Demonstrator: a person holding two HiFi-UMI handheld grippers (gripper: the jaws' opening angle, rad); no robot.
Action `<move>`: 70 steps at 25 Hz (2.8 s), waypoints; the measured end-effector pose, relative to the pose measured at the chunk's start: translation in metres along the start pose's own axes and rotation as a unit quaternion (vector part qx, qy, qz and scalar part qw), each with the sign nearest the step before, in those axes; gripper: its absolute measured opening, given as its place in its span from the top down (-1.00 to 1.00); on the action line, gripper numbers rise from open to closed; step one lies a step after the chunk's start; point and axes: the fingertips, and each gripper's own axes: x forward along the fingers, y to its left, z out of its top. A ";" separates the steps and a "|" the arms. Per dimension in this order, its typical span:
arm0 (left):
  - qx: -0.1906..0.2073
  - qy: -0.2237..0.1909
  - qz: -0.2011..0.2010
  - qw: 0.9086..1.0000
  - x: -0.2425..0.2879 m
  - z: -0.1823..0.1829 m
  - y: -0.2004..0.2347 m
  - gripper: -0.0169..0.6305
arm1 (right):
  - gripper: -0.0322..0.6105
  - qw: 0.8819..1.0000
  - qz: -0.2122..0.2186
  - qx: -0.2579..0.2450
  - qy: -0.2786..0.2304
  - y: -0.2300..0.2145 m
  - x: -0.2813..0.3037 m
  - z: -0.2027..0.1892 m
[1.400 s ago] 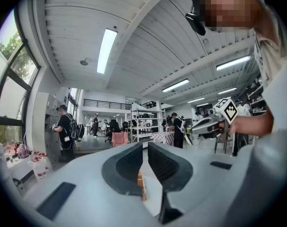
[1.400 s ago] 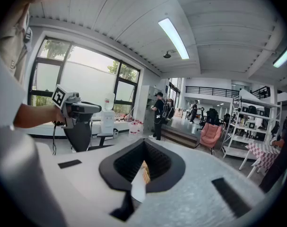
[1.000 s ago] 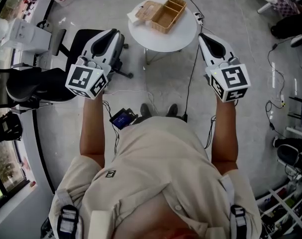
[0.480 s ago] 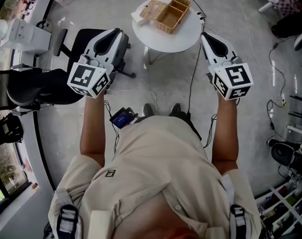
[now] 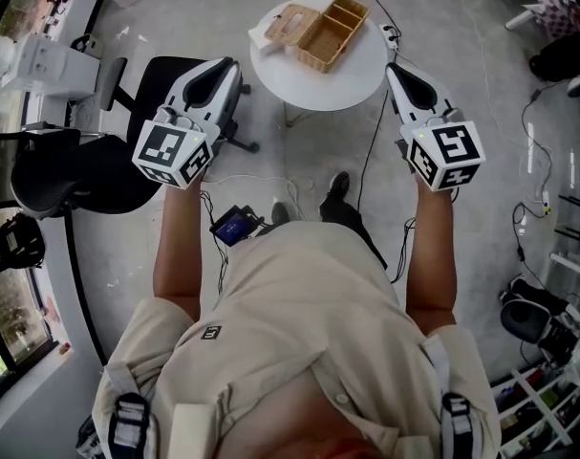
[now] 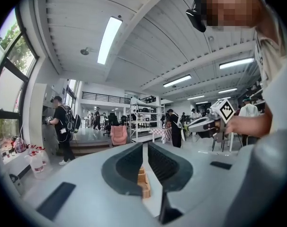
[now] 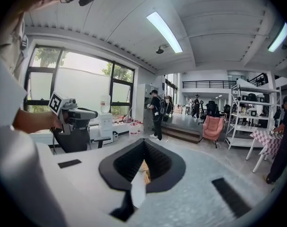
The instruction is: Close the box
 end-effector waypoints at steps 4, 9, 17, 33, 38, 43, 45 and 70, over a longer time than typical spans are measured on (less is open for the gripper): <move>-0.001 0.007 0.018 1.000 0.035 0.003 -0.003 0.84 | 0.92 1.000 0.016 -0.002 0.000 -0.043 0.011 0.000; -0.007 0.012 0.036 0.999 0.081 0.000 -0.009 0.84 | 0.92 0.999 0.034 -0.005 0.001 -0.090 0.024 -0.006; -0.006 0.034 0.063 0.997 0.135 -0.007 -0.012 0.84 | 0.92 0.998 0.068 0.002 0.003 -0.144 0.049 -0.018; -0.009 0.031 0.056 0.998 0.158 -0.001 0.065 0.84 | 0.92 0.999 0.050 0.004 0.009 -0.152 0.105 0.006; -0.016 0.033 0.039 0.999 0.169 -0.007 0.094 0.84 | 0.92 0.999 0.027 0.012 0.014 -0.152 0.124 0.011; -0.025 0.040 0.021 0.999 0.183 -0.022 0.116 0.84 | 0.92 1.000 0.009 0.018 0.024 -0.153 0.140 0.007; -0.027 0.043 0.013 0.999 0.191 -0.028 0.125 0.84 | 0.92 0.999 0.001 0.019 0.028 -0.156 0.147 0.006; -0.092 0.076 0.030 0.992 0.263 -0.101 0.179 0.84 | 0.92 0.997 0.027 0.016 0.072 -0.215 0.231 -0.023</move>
